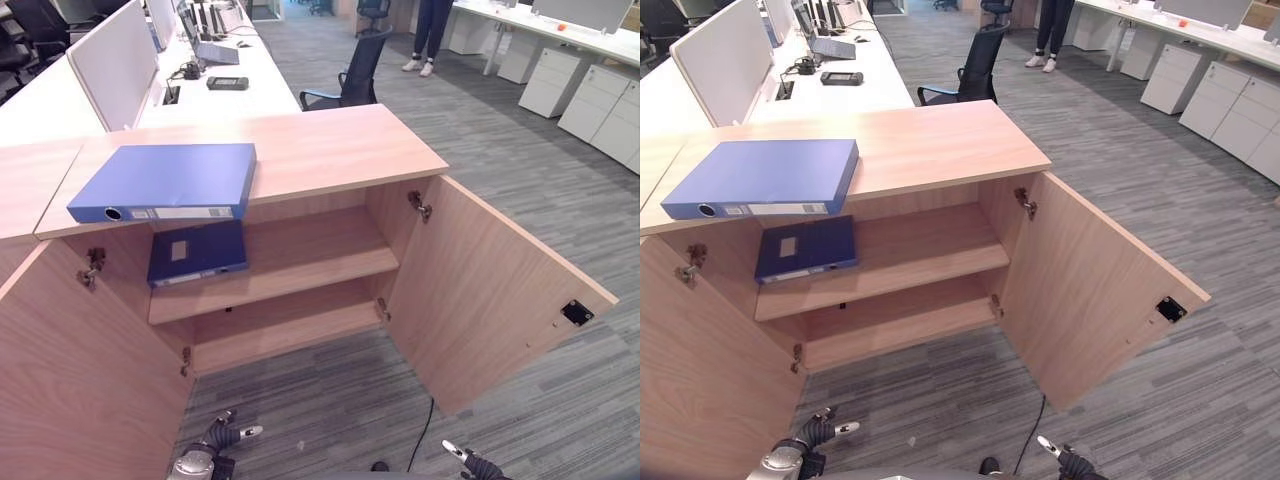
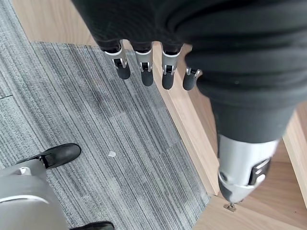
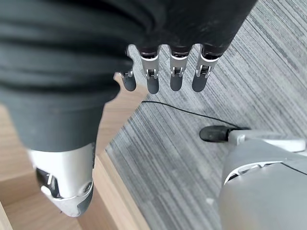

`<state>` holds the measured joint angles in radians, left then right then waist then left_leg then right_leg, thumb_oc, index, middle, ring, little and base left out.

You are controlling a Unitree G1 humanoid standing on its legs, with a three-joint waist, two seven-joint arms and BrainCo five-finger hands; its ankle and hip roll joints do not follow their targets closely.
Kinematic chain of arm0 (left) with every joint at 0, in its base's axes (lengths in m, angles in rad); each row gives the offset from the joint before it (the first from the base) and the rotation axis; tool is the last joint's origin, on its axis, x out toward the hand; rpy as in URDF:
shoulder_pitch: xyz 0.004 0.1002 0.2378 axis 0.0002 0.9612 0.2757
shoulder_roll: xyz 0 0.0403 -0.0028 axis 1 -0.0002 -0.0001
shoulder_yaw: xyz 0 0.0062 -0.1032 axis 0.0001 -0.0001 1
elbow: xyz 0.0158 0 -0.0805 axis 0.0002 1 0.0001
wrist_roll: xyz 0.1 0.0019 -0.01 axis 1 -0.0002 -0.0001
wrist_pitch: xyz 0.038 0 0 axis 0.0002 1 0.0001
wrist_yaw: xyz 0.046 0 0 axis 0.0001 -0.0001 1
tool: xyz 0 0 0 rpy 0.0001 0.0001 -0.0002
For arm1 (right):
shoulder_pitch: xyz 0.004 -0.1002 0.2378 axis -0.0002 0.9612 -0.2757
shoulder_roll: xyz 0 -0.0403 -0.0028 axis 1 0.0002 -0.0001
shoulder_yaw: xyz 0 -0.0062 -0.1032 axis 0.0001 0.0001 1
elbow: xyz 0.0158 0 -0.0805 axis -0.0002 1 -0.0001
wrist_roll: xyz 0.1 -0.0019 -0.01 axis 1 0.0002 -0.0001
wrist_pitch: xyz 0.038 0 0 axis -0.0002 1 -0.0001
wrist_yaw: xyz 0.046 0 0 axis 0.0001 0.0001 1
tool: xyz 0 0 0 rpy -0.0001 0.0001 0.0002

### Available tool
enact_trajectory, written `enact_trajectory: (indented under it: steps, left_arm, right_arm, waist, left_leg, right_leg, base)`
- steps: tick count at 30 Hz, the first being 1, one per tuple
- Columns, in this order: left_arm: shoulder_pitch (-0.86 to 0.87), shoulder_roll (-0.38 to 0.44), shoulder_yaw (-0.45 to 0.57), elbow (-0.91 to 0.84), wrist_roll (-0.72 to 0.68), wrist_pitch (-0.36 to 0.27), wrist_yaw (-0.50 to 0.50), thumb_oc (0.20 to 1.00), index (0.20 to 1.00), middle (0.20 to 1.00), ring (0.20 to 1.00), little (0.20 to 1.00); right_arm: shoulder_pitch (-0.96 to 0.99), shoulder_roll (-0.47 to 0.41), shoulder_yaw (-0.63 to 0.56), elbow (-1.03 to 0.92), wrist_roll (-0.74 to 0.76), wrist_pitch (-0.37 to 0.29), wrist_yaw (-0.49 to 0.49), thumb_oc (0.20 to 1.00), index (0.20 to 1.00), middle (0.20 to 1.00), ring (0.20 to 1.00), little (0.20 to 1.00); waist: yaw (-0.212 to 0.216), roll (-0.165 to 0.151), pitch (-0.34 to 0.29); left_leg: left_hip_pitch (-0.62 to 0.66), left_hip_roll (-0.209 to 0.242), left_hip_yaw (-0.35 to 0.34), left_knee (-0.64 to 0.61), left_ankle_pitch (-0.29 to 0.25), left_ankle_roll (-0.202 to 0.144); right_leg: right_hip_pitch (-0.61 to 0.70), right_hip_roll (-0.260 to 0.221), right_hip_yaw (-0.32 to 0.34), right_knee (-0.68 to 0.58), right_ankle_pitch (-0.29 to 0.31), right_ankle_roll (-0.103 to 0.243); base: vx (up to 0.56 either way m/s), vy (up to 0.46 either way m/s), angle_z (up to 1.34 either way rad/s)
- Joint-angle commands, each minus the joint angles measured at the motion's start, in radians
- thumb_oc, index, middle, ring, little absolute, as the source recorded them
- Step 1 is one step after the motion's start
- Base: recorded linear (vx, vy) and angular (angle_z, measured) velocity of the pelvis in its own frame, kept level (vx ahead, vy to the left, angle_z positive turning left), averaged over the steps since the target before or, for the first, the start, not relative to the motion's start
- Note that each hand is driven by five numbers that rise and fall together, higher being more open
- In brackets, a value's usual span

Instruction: Put the empty folder in the office cabinet

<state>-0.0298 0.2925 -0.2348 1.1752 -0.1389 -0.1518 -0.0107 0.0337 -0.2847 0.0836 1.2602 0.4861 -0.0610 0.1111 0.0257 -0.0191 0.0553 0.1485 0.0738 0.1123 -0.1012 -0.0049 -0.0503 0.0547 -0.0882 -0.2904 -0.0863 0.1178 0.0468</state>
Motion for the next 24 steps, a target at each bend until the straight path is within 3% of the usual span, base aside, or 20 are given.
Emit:
enact_trajectory:
  steps: [1,5,6,10,11,12,14,17,21,24]
  left_arm:
    - [-0.055,0.016,0.001,0.011,0.037,-0.016,0.005,1.000,1.000,1.000,1.000,1.000]
    - [-0.058,0.030,0.004,0.011,0.039,-0.011,0.001,1.000,1.000,1.000,1.000,1.000]
    - [-0.060,0.036,0.006,0.010,0.037,-0.009,0.003,1.000,1.000,1.000,1.000,1.000]
    - [-0.059,0.044,0.010,0.000,0.033,-0.009,0.000,1.000,1.000,1.000,1.000,1.000]
    - [-0.059,0.045,0.010,-0.002,0.031,-0.010,0.000,1.000,1.000,1.000,1.000,1.000]
    - [-0.068,0.051,0.012,-0.008,0.024,-0.014,0.002,1.000,1.000,1.000,1.000,1.000]
    - [-0.069,0.052,0.011,-0.008,0.022,-0.016,0.002,1.000,1.000,1.000,1.000,1.000]
    - [-0.084,0.055,0.015,0.006,0.010,-0.020,0.010,1.000,1.000,1.000,1.000,1.000]
    - [-0.088,0.052,0.010,0.008,0.021,-0.024,0.014,1.000,1.000,1.000,1.000,1.000]
    - [-0.084,0.044,0.009,0.003,0.018,-0.026,0.014,1.000,1.000,1.000,1.000,1.000]
  right_arm:
    - [-0.064,0.002,0.016,0.041,-0.027,-0.011,0.008,1.000,1.000,1.000,1.000,1.000]
    - [-0.081,0.003,0.010,0.035,-0.023,-0.008,0.009,1.000,1.000,1.000,1.000,1.000]
    - [-0.094,0.004,0.009,0.025,-0.007,-0.006,0.012,1.000,1.000,1.000,1.000,1.000]
    - [-0.098,0.005,-0.004,0.020,0.024,-0.007,0.016,1.000,1.000,1.000,1.000,1.000]
    - [-0.097,0.005,-0.007,0.021,0.031,-0.007,0.013,1.000,1.000,1.000,1.000,1.000]
    - [-0.093,0.001,-0.014,0.021,0.049,-0.008,0.005,1.000,1.000,1.000,1.000,1.000]
    - [-0.091,-0.001,-0.016,0.022,0.054,-0.008,0.005,1.000,1.000,1.000,1.000,1.000]
    - [-0.091,-0.006,-0.018,0.030,0.055,-0.008,0.009,1.000,1.000,1.000,1.000,1.000]
    - [-0.066,-0.010,-0.022,0.043,0.029,0.002,0.017,1.000,1.000,1.000,1.000,1.000]
    - [-0.048,-0.019,-0.015,0.054,0.005,0.002,0.023,1.000,1.000,1.000,1.000,1.000]
  waist:
    - [0.018,-0.012,0.034]
    - [0.031,-0.007,0.058]
    - [0.027,-0.001,0.084]
    - [0.022,0.016,0.099]
    - [0.019,0.017,0.099]
    - [0.007,0.013,0.096]
    - [0.001,0.012,0.099]
    - [-0.021,0.010,0.100]
    - [-0.047,0.001,0.092]
    - [-0.064,0.005,0.068]
  left_leg:
    - [-0.028,-0.016,0.011,0.014,-0.018,-0.003]
    - [-0.029,-0.018,0.001,0.014,-0.019,0.015]
    - [-0.018,-0.017,-0.013,0.014,-0.020,0.026]
    - [-0.007,-0.014,-0.032,0.014,-0.028,0.036]
    - [-0.002,-0.016,-0.041,0.014,-0.033,0.035]
    - [0.001,-0.022,-0.065,0.014,-0.044,0.025]
    - [0.009,-0.021,-0.075,0.014,-0.052,0.021]
    - [0.029,-0.014,-0.107,0.014,-0.078,0.004]
    - [0.076,-0.016,-0.141,0.014,-0.117,-0.011]
    - [0.095,0.014,-0.166,0.014,-0.120,-0.033]
  right_leg:
    - [0.059,-0.076,0.075,0.084,-0.098,0.139]
    - [-0.011,-0.093,0.079,0.236,-0.101,0.160]
    - [-0.075,-0.098,0.099,0.342,-0.046,0.191]
    - [-0.121,-0.075,0.147,0.416,-0.044,0.202]
    - [-0.127,-0.071,0.163,0.397,-0.056,0.195]
    - [-0.129,-0.070,0.202,0.267,-0.092,0.173]
    - [-0.120,-0.077,0.215,0.206,-0.087,0.166]
    - [-0.171,-0.103,0.255,0.071,-0.016,0.172]
    - [-0.177,-0.117,0.274,0.022,0.023,0.183]
    - [-0.159,-0.097,0.295,0.039,0.018,0.170]
  base:
    - [-0.01,0.053,0.06]
    - [-0.04,0.107,0.07]
    - [-0.03,0.060,0.11]
    - [0.04,0.044,0.24]
    - [0.23,-0.049,0.32]
    - [0.24,-0.087,0.30]
    - [0.18,-0.083,0.32]
    - [0.20,-0.129,0.35]
    - [0.22,-0.148,0.51]
    - [0.18,-0.241,0.34]
